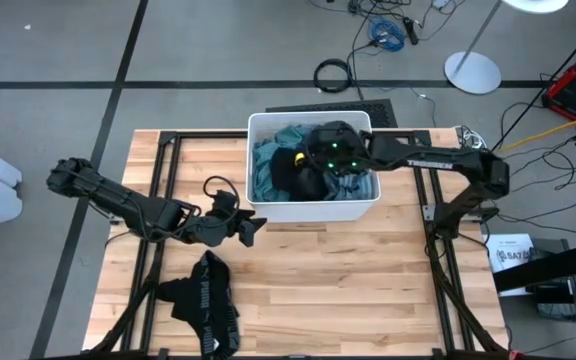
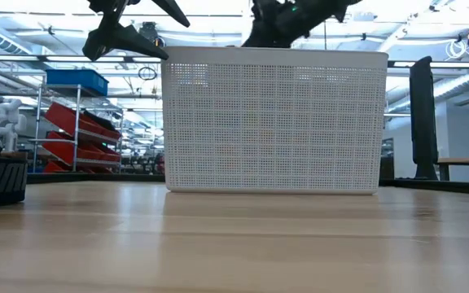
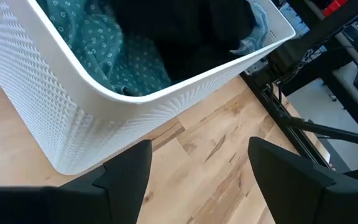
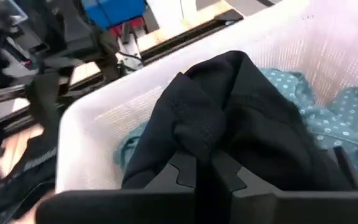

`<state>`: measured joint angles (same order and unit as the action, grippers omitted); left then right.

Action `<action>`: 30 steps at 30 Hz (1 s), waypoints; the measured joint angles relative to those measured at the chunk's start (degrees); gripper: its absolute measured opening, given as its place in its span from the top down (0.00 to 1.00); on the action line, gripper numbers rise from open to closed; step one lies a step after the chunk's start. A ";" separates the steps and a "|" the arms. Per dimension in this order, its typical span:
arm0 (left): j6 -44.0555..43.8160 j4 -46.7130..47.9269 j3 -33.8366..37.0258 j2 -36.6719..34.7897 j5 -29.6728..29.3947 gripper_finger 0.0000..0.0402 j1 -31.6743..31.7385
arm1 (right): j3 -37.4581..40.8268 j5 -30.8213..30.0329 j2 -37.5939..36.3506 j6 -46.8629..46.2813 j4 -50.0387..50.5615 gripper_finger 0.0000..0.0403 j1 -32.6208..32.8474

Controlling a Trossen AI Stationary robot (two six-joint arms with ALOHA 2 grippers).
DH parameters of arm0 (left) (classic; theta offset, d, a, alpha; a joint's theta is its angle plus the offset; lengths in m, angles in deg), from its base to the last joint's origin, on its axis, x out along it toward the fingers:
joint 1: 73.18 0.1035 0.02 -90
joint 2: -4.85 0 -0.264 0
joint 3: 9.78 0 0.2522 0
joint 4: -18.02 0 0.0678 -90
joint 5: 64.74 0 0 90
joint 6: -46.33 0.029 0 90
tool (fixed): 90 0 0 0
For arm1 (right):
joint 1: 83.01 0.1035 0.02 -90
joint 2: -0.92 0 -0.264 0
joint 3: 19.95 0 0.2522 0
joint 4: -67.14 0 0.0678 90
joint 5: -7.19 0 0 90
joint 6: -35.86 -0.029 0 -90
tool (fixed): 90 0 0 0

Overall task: Sort clothes
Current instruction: Put the black underwear into the white laundry organizer

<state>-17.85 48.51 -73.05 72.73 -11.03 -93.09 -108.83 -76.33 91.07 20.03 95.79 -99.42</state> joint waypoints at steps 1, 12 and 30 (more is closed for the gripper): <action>0.00 -0.02 0.00 0.00 0.00 0.31 -0.05 | -0.03 0.01 0.75 -0.35 -0.47 1.00 -0.09; 0.00 -0.36 0.00 0.00 0.78 0.31 -0.15 | -0.03 -0.15 7.35 -1.97 9.88 1.00 -1.46; 10.67 -6.78 0.00 0.00 1.31 0.31 -2.43 | -0.01 -0.59 -5.45 1.58 8.21 0.55 -3.21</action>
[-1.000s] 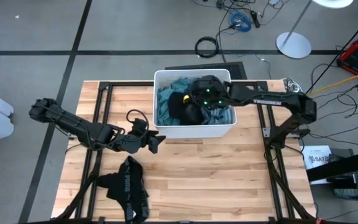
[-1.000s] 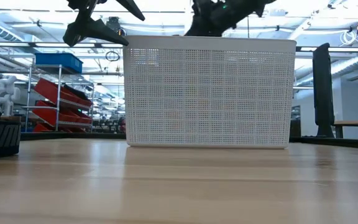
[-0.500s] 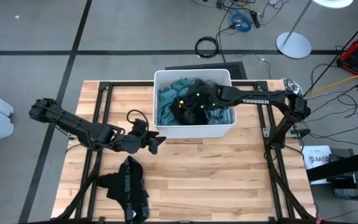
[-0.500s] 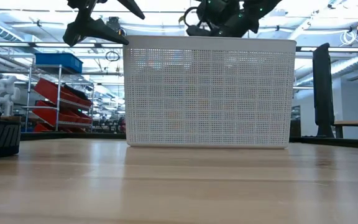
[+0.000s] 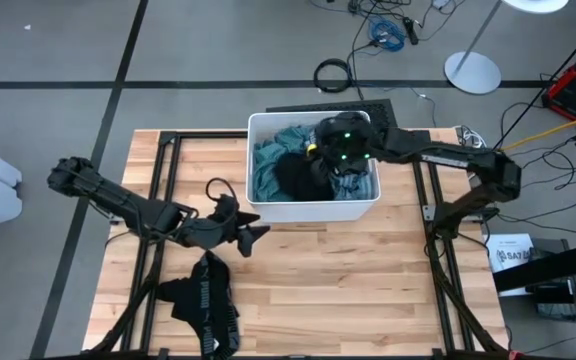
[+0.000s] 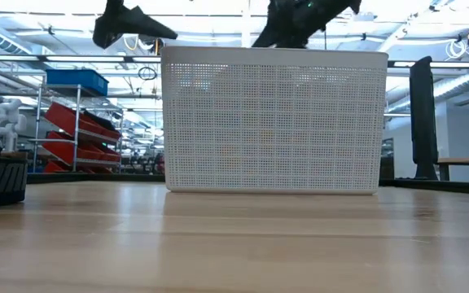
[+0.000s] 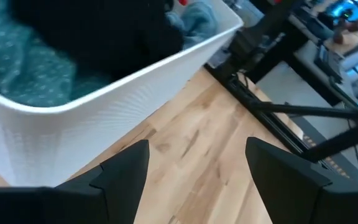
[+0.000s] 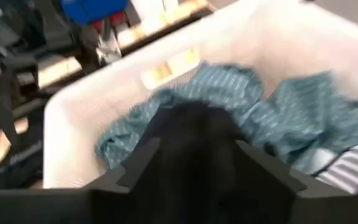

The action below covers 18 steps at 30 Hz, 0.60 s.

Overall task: Sort clothes
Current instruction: Put the black underwear into the white laundry organizer

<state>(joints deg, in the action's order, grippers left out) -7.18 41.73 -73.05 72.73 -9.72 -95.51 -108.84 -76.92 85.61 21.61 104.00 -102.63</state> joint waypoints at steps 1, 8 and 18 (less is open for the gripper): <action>0.96 -0.44 0.00 0.00 0.02 0.31 -0.27 | 0.00 0.02 -1.02 -0.05 0.03 0.52 -0.20; 3.17 -1.79 0.00 0.00 0.31 0.31 -1.53 | 0.00 0.54 -8.37 -4.22 0.01 0.42 -0.23; 3.28 -1.67 0.00 0.00 11.46 0.31 -3.40 | 0.00 17.95 -15.02 -14.11 0.31 0.42 5.64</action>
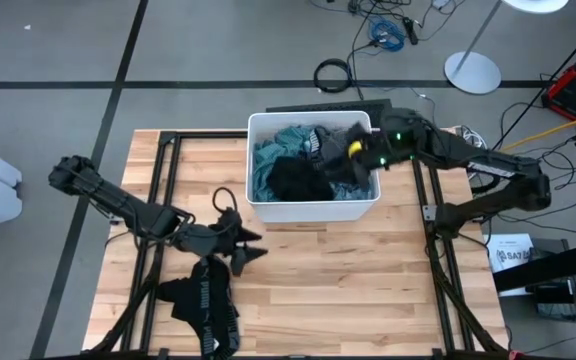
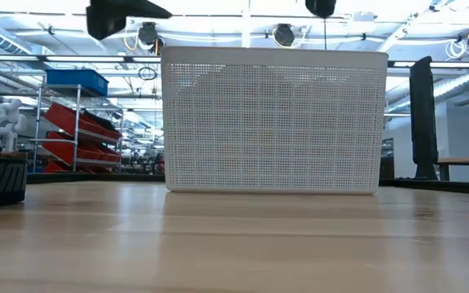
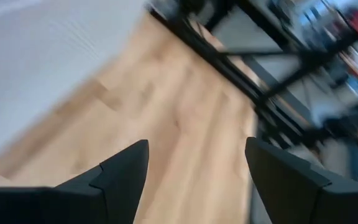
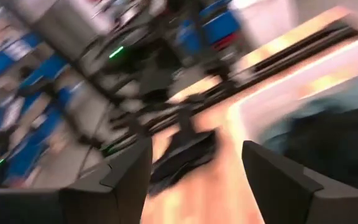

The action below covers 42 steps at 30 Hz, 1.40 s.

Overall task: Sort clothes
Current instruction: Put the black underwear into the white laundry organizer

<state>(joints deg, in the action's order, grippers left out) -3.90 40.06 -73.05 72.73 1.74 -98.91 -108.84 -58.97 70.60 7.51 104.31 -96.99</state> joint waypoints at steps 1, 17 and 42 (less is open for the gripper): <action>-0.23 0.10 0.00 0.00 2.34 0.31 -0.37 | 0.00 0.67 -0.03 -0.02 0.25 0.42 2.00; -35.18 19.79 0.00 9.96 3.81 0.31 -13.47 | 0.00 -26.62 6.02 -1.18 10.15 0.42 32.64; -40.32 53.76 -1.36 2.34 14.79 0.31 -6.31 | 0.02 -25.15 15.36 -1.87 7.18 0.42 34.33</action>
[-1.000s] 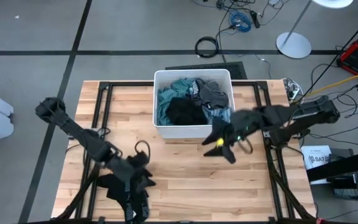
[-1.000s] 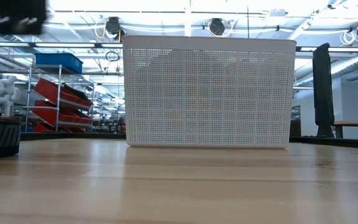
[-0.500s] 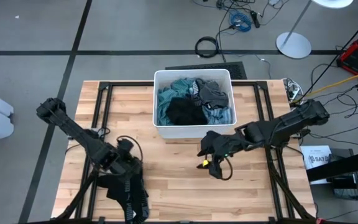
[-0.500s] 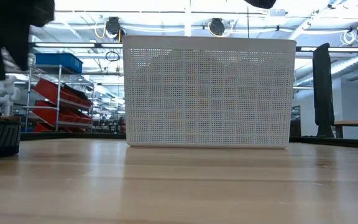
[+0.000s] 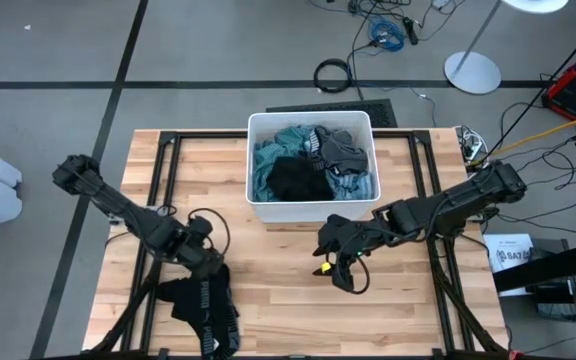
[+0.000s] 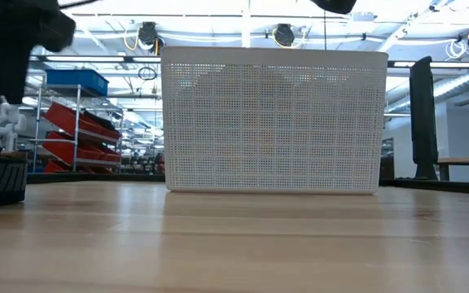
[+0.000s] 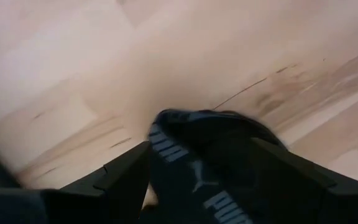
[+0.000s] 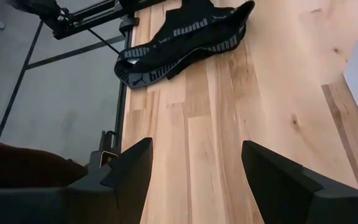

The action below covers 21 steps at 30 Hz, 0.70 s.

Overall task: Sort clothes
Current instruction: Put the black underwear into the white laundry organizer

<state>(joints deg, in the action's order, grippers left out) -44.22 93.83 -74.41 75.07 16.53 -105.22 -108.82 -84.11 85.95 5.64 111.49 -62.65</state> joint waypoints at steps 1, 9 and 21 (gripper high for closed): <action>1.25 -2.03 1.10 0.00 0.24 0.31 0.47 | 0.00 -0.04 -0.02 0.00 -0.07 0.42 0.00; 1.46 -3.69 5.96 0.87 1.25 0.31 4.04 | 0.00 -0.08 -0.02 -0.37 0.00 0.42 0.00; 8.57 -5.20 6.52 6.07 4.87 0.31 4.94 | 0.00 -0.08 -0.07 -0.83 0.04 0.42 0.00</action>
<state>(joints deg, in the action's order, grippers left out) -35.65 88.62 -67.89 81.14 21.40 -100.28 -108.82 -84.19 85.89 4.81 111.53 -62.65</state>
